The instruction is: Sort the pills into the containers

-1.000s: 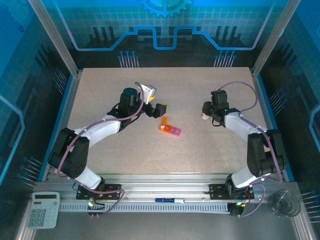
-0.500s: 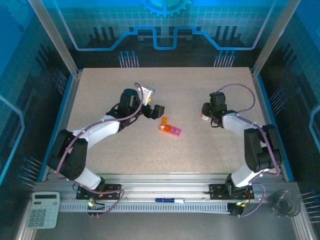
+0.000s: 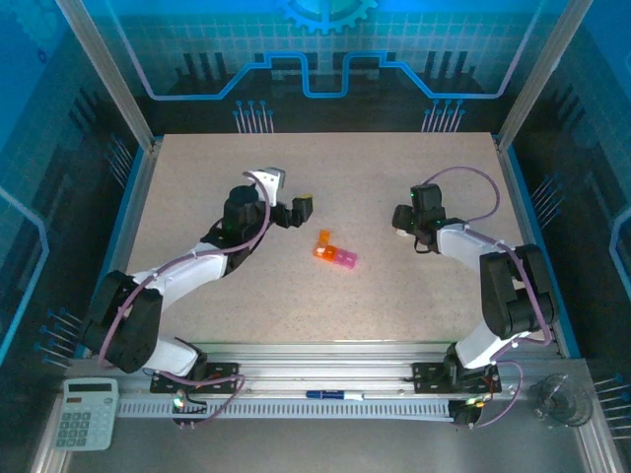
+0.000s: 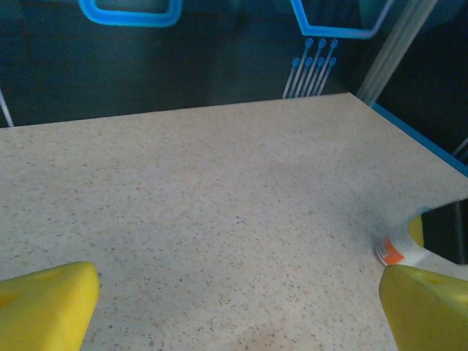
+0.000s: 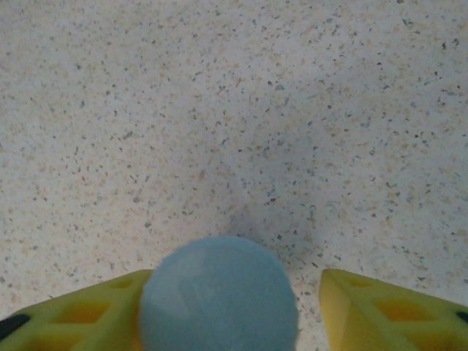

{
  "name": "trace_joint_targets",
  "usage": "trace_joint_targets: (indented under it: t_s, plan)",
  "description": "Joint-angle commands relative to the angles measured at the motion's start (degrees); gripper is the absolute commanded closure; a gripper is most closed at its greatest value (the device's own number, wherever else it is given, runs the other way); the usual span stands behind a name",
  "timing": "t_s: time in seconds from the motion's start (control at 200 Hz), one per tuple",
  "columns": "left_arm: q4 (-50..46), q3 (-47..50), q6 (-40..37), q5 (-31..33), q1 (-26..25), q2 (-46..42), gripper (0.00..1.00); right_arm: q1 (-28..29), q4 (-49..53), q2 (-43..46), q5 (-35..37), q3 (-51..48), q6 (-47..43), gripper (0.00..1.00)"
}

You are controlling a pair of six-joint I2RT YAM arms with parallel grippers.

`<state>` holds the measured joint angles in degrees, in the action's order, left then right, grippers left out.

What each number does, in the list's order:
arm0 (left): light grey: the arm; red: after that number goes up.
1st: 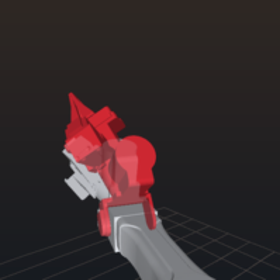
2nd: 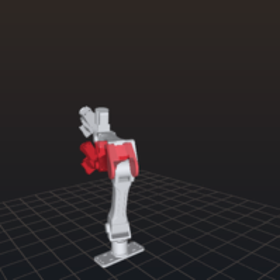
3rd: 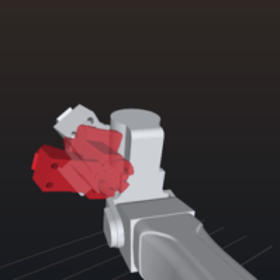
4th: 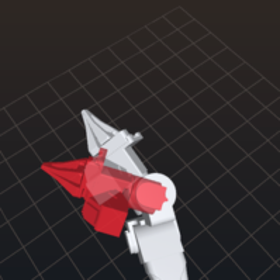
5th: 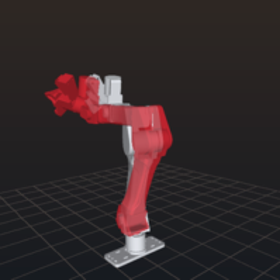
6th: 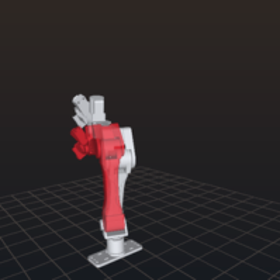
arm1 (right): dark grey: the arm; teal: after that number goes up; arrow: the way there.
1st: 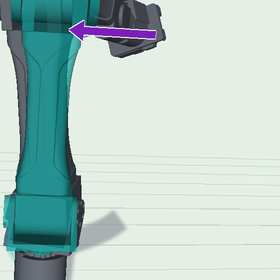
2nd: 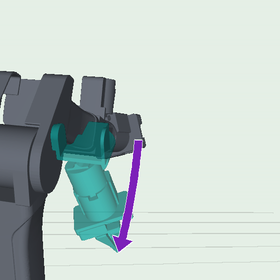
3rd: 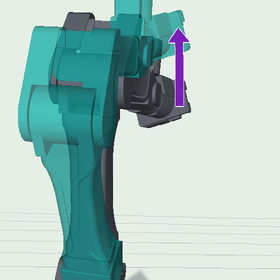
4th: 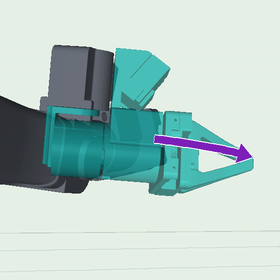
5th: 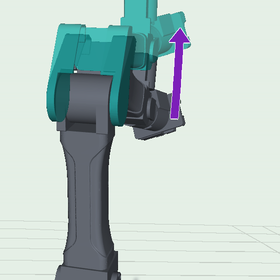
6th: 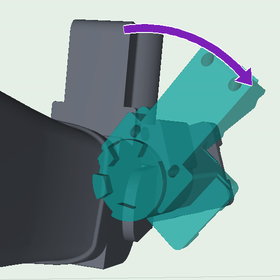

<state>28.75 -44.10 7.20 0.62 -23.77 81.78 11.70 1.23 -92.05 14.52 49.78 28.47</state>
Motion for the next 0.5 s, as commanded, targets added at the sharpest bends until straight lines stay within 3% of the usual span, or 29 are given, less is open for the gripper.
trace_joint_targets:
  t_s: [0.0,0.25,0.495]
  plan:
    - [8.8,2.7,1.2,4.4,0.6,-1.5,0.01,0.7,2.8,1.6,-0.8,2.3,-0.8,0.34]
    - [7.5,1.7,0.7,2.6,0.7,0.3,0.01,0.5,6.4,4.4,-5.6,7.6,-1.7,0.24]
    - [2.7,-1.5,-1.3,0.5,0.8,2.4,0.01,1.0,10.0,8.0,-15.0,10.9,-3.1,0.23]
